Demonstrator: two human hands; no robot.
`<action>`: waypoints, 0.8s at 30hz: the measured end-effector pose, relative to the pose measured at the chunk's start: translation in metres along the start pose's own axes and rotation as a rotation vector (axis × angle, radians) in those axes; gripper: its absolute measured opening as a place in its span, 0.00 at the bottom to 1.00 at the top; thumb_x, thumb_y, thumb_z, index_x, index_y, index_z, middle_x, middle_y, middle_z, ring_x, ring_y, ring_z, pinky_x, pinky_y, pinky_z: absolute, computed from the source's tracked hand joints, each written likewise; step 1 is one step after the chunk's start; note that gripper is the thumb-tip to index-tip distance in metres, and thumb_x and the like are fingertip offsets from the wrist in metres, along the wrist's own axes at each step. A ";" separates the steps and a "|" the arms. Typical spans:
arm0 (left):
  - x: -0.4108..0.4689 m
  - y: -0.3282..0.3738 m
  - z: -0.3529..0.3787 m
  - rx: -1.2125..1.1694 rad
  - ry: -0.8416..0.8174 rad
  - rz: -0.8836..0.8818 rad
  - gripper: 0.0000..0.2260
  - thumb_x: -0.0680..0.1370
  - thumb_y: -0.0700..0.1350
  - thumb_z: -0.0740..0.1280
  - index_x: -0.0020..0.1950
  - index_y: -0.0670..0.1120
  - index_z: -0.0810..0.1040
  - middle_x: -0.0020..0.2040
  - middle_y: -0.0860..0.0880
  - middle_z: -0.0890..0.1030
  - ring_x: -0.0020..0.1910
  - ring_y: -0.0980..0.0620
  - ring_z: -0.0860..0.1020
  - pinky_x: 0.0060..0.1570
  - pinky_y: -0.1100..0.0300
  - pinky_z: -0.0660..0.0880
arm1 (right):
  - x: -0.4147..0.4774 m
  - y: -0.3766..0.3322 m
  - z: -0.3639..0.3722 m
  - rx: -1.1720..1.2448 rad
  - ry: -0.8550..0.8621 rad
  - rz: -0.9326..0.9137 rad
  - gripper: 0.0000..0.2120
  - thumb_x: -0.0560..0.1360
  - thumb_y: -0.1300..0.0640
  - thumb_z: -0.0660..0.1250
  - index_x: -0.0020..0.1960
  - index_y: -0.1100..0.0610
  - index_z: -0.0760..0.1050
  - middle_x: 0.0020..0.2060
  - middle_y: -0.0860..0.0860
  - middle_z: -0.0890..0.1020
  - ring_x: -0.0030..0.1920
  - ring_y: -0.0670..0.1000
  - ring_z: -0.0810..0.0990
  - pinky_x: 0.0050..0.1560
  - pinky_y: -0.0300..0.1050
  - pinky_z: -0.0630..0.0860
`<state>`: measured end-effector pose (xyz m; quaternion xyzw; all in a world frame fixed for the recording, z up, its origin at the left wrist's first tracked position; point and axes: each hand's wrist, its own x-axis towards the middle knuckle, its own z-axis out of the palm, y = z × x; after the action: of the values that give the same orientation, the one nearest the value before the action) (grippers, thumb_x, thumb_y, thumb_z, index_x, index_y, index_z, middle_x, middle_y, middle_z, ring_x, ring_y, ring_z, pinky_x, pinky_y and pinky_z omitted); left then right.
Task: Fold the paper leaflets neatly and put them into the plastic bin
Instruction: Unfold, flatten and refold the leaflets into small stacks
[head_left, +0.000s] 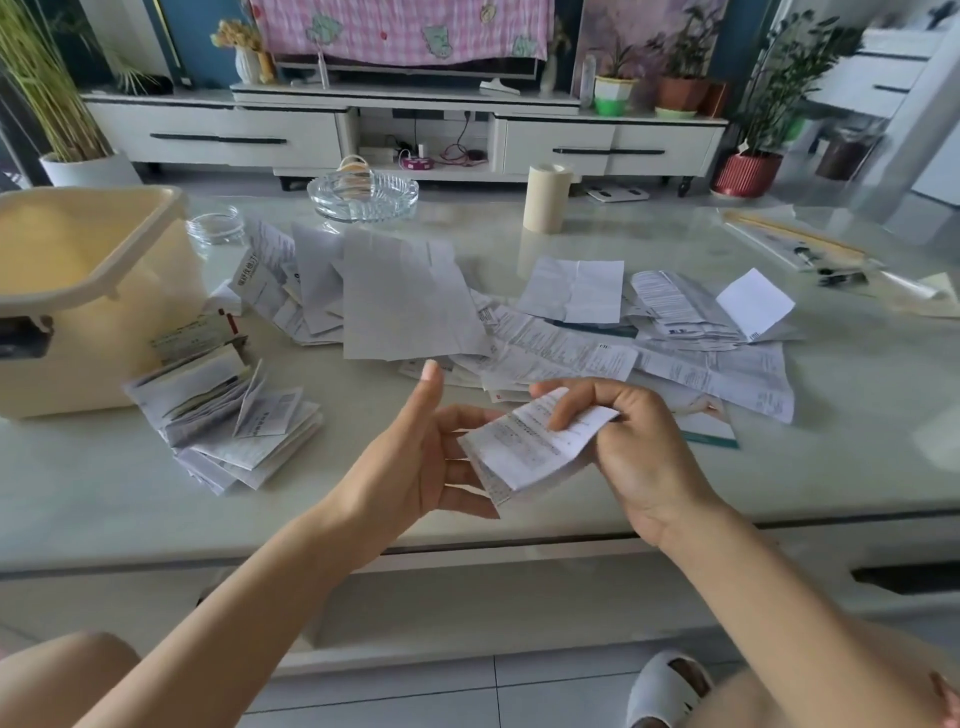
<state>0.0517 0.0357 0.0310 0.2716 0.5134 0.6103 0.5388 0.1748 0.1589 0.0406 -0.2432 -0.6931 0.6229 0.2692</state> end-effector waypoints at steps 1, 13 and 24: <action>0.000 -0.001 0.000 0.025 -0.006 0.004 0.30 0.71 0.64 0.52 0.50 0.42 0.79 0.40 0.41 0.82 0.37 0.45 0.81 0.33 0.56 0.78 | -0.001 0.000 0.001 -0.072 0.005 -0.086 0.28 0.69 0.79 0.57 0.24 0.51 0.76 0.45 0.47 0.82 0.51 0.46 0.79 0.39 0.37 0.75; -0.009 -0.004 -0.004 0.248 0.202 0.150 0.08 0.78 0.41 0.62 0.53 0.41 0.79 0.40 0.43 0.84 0.39 0.45 0.83 0.32 0.61 0.78 | 0.001 -0.007 0.010 0.097 -0.006 0.035 0.10 0.78 0.52 0.59 0.57 0.54 0.72 0.44 0.56 0.81 0.38 0.46 0.80 0.35 0.39 0.76; -0.013 -0.002 -0.005 0.005 0.319 0.140 0.18 0.82 0.47 0.53 0.46 0.38 0.78 0.38 0.39 0.83 0.35 0.43 0.83 0.30 0.58 0.79 | -0.001 0.010 0.043 -0.347 -0.051 -0.366 0.13 0.70 0.71 0.68 0.40 0.54 0.79 0.40 0.48 0.79 0.38 0.47 0.76 0.39 0.33 0.72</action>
<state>0.0510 0.0215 0.0307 0.2077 0.5738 0.6804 0.4059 0.1469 0.1278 0.0271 -0.1406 -0.8287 0.4412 0.3143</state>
